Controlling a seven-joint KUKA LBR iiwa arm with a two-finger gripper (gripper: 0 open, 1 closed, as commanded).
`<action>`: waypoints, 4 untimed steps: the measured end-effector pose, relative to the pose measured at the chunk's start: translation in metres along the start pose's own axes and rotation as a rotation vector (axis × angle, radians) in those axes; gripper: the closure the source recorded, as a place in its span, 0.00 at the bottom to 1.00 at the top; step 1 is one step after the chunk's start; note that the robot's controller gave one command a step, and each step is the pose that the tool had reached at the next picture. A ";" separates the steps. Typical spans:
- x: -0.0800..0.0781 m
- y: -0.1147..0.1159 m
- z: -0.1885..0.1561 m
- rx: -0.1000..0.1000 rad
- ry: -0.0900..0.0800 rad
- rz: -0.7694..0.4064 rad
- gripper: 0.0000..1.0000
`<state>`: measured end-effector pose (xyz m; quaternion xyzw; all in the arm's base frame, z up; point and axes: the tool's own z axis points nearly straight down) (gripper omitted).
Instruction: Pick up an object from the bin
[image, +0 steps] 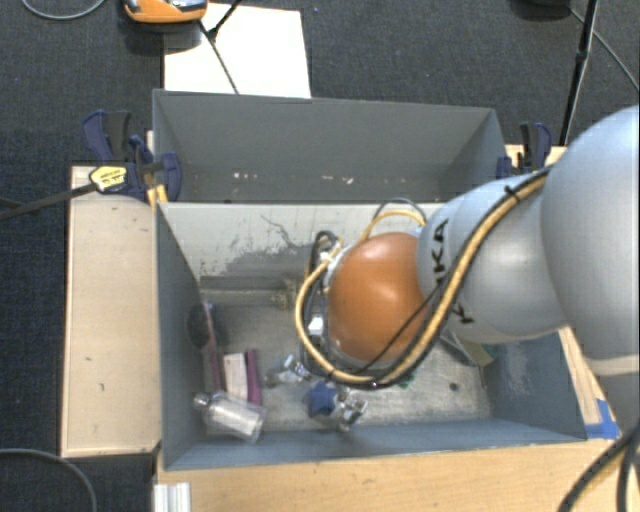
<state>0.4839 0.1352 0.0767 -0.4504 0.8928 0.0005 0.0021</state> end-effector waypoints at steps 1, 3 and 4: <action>0.050 -0.057 -0.005 0.002 0.001 0.198 0.00; 0.018 -0.009 0.003 -0.001 0.004 -0.066 1.00; 0.016 -0.008 -0.167 0.006 -0.004 -0.078 1.00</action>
Offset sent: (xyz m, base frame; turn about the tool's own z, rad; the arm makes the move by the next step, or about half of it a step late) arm 0.0155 -0.0723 0.0042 0.1944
